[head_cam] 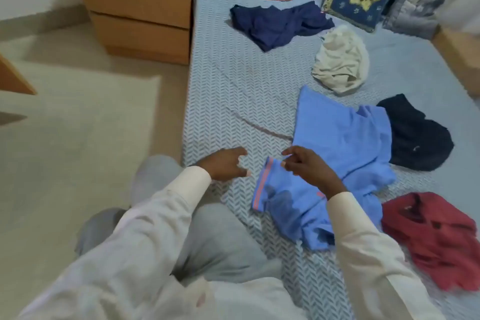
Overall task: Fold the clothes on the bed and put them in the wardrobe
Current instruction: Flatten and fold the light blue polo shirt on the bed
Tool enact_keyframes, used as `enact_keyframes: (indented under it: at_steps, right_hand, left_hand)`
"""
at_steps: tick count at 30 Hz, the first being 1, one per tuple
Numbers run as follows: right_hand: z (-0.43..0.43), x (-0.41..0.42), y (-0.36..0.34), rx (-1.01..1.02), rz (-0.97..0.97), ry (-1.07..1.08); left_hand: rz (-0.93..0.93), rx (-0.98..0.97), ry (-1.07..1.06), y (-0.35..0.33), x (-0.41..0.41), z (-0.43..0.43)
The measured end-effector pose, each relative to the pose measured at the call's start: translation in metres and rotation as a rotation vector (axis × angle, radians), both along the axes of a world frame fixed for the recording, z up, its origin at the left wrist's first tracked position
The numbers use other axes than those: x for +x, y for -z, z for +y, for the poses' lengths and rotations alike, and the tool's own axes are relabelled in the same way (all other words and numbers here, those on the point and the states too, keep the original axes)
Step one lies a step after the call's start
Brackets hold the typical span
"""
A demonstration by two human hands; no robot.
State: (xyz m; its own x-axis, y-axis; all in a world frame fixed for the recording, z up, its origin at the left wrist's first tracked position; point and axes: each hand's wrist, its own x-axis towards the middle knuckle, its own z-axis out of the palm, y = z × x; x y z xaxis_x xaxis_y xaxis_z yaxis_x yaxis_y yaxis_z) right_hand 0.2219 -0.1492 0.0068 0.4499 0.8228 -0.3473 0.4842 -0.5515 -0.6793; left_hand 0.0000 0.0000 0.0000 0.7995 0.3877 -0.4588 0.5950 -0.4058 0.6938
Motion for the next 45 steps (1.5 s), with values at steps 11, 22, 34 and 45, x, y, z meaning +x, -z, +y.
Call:
enact_keyframes:
  at_steps: [11, 22, 34, 45]
  right_hand:
    - [-0.064, -0.015, 0.073, -0.183, -0.325, -0.022]
    - [-0.074, 0.055, 0.025, 0.114, 0.016, -0.044]
    - [-0.048, -0.005, 0.065, -0.255, -0.456, -0.211]
    - [0.089, -0.076, -0.123, 0.333, 0.829, -0.268]
  left_hand:
    - [0.206, 0.147, 0.167, 0.042, 0.065, -0.069]
    - [-0.267, -0.212, -0.302, 0.024, 0.076, -0.076]
    - [-0.841, -1.102, -0.912, -0.039, 0.047, -0.021]
    - [-1.375, -0.659, -1.075, -0.147, -0.072, 0.096]
